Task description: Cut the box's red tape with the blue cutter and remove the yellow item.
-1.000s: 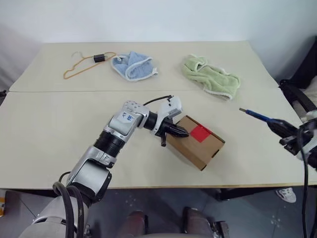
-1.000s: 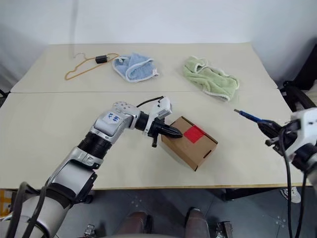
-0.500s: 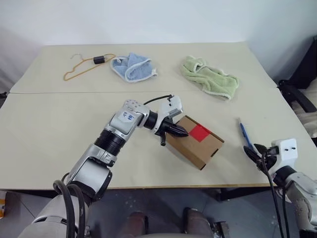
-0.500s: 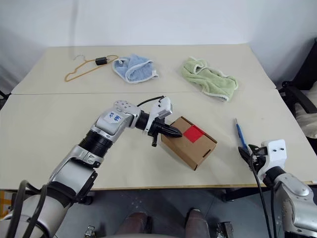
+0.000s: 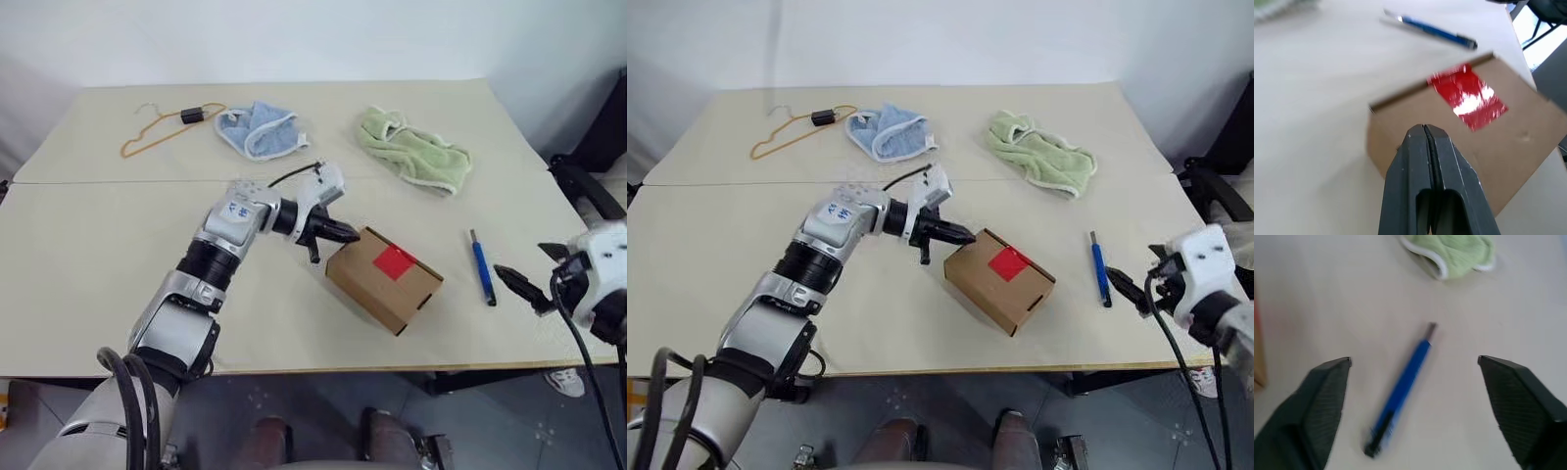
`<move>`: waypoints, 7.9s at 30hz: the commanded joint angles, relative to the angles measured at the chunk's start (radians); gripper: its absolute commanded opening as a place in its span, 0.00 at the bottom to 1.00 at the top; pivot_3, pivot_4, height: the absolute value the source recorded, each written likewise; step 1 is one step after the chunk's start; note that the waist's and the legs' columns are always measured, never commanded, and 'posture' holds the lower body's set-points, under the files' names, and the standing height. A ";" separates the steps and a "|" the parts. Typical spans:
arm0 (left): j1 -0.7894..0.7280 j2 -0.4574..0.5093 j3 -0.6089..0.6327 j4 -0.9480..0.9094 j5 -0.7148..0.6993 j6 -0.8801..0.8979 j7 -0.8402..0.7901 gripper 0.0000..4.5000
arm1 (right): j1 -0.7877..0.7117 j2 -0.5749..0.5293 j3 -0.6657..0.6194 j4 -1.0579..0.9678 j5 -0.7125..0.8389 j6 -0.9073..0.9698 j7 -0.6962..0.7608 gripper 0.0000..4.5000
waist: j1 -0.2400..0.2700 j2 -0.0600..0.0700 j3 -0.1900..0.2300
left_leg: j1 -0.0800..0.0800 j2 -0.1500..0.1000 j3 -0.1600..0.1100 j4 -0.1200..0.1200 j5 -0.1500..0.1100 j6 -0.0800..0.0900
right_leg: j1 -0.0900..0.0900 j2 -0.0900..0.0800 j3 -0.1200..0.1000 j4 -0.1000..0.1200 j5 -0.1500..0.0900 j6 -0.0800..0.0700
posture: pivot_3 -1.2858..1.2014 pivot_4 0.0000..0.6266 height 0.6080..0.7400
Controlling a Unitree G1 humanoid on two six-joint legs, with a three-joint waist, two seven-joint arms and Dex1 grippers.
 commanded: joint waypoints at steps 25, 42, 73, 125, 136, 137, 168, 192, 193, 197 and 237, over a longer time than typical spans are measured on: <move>0.146 0.086 -0.275 -0.282 0.055 0.206 -0.130 0.00 | -0.410 -0.053 0.519 0.265 -0.175 0.025 0.307 0.00 | 0.002 0.000 0.000 | -0.011 0.000 0.002 0.000 0.000 0.000 | -0.010 0.000 0.000 -0.003 0.001 0.002 | 0.52 0.24 1.00; 0.023 -0.071 -0.123 0.099 0.106 0.033 0.016 0.00 | -0.315 0.080 0.463 -0.009 -0.119 0.246 0.097 0.00 | 0.003 0.000 0.000 | -0.011 -0.001 0.003 0.002 0.000 0.000 | -0.010 0.000 0.000 -0.001 0.001 0.002 | 0.52 0.24 1.00; -0.018 -0.092 -0.017 0.067 0.091 -0.043 -0.077 0.00 | -0.454 0.248 0.256 -0.208 -0.110 0.682 -0.195 1.00 | -0.002 0.001 0.000 | -0.011 -0.001 0.003 0.002 0.000 0.000 | -0.012 0.000 0.001 0.002 0.001 0.002 | 0.52 0.24 1.00; 0.031 -0.100 -0.055 0.094 0.144 -0.062 -0.023 0.00 | -0.276 0.170 0.325 -0.235 -0.096 0.700 -0.205 1.00 | 0.002 -0.002 -0.003 | -0.008 -0.001 0.004 0.005 -0.001 0.002 | -0.009 0.000 0.003 0.005 0.001 0.002 | 0.52 0.24 1.00; 0.057 -0.087 -0.035 0.054 0.139 -0.014 0.002 0.00 | -0.190 0.053 0.352 -0.179 -0.100 0.568 -0.142 1.00 | 0.000 -0.002 -0.003 | -0.007 -0.001 0.005 0.005 -0.001 0.002 | -0.010 0.000 0.005 0.005 0.001 0.002 | 0.52 0.24 1.00; 0.059 -0.088 -0.033 0.050 0.138 -0.009 0.005 0.00 | -0.184 0.042 0.354 -0.185 -0.095 0.560 -0.127 1.00 | 0.000 -0.002 -0.003 | -0.007 -0.001 0.005 0.005 -0.001 0.002 | -0.010 0.000 0.005 0.005 0.001 0.002 | 0.52 0.24 1.00; 0.096 -0.064 -0.042 -0.028 0.119 0.069 0.011 0.00 | -0.279 0.043 0.219 -0.088 0.077 0.566 -0.031 1.00 | -0.001 -0.003 -0.003 | -0.007 -0.001 0.007 0.007 -0.003 0.004 | -0.009 -0.001 0.006 0.004 0.002 0.002 | 0.52 0.24 1.00; 0.147 -0.021 -0.075 -0.149 0.109 0.132 -0.010 0.00 | -0.541 0.281 0.224 0.481 0.264 0.755 0.108 1.00 | -0.022 -0.002 -0.003 | -0.007 0.000 0.007 0.006 -0.003 0.002 | -0.010 0.000 0.006 0.004 0.002 0.002 | 0.52 0.24 1.00; 0.148 -0.021 -0.076 -0.152 0.109 0.133 -0.010 0.00 | -0.541 0.286 0.234 0.481 0.260 0.750 0.109 1.00 | -0.023 -0.002 -0.003 | -0.007 0.000 0.007 0.006 -0.003 0.002 | -0.010 0.000 0.006 0.004 0.002 0.002 | 0.52 0.24 1.00; 0.143 -0.026 -0.078 -0.145 0.111 0.130 -0.008 0.00 | -0.547 0.301 0.246 0.500 0.247 0.739 0.107 1.00 | -0.028 -0.002 -0.003 | -0.006 0.000 0.007 0.006 -0.002 0.002 | -0.010 0.000 0.006 0.005 0.002 0.002 | 0.52 0.24 1.00; 0.126 -0.116 0.011 -0.023 0.100 0.046 0.078 0.00 | -0.673 0.075 0.141 0.149 0.539 0.863 -0.357 0.00 | 0.004 -0.001 -0.003 | -0.009 -0.001 0.007 0.007 -0.002 0.002 | -0.011 -0.001 0.006 0.004 0.002 0.002 | 0.52 0.24 1.00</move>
